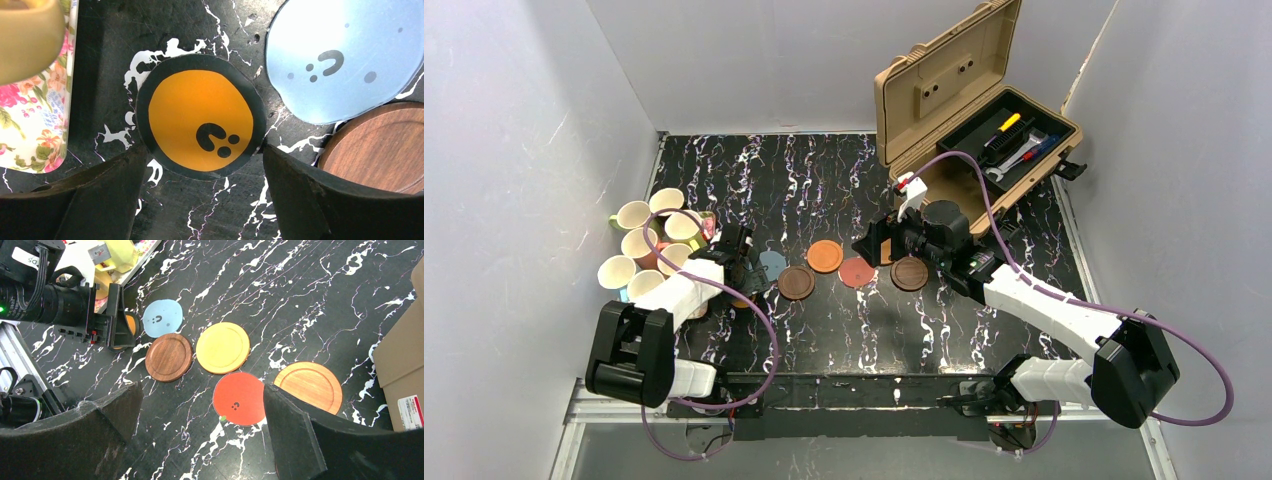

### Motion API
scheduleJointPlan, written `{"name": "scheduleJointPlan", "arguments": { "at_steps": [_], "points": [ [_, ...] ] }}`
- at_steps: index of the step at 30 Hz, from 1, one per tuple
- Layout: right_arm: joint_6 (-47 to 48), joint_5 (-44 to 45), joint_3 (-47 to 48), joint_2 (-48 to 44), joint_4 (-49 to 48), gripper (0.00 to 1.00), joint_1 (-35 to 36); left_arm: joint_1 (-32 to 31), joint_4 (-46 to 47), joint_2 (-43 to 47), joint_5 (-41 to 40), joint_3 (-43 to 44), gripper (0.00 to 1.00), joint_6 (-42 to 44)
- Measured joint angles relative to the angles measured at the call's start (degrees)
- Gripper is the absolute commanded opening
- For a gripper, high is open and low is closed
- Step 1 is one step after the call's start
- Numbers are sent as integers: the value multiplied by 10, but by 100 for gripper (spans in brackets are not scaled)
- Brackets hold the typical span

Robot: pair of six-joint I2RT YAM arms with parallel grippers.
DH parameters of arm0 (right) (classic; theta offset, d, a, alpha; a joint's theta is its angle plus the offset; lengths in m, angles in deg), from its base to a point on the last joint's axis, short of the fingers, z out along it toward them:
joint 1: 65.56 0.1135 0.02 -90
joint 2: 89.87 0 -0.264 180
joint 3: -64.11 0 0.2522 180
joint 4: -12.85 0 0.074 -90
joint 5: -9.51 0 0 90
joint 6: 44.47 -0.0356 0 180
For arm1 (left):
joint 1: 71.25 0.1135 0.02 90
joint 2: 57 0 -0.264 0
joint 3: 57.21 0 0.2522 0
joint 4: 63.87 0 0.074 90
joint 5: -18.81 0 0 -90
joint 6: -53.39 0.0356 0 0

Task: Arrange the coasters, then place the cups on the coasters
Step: Move the coaster to the center of the board.

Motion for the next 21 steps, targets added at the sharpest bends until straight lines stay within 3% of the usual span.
{"name": "scheduleJointPlan", "arguments": {
  "at_steps": [21],
  "points": [
    [0, 0, -1, 0, 0, 99, 0, -4, 6, 7, 22, -2, 83, 5]
  ]
}}
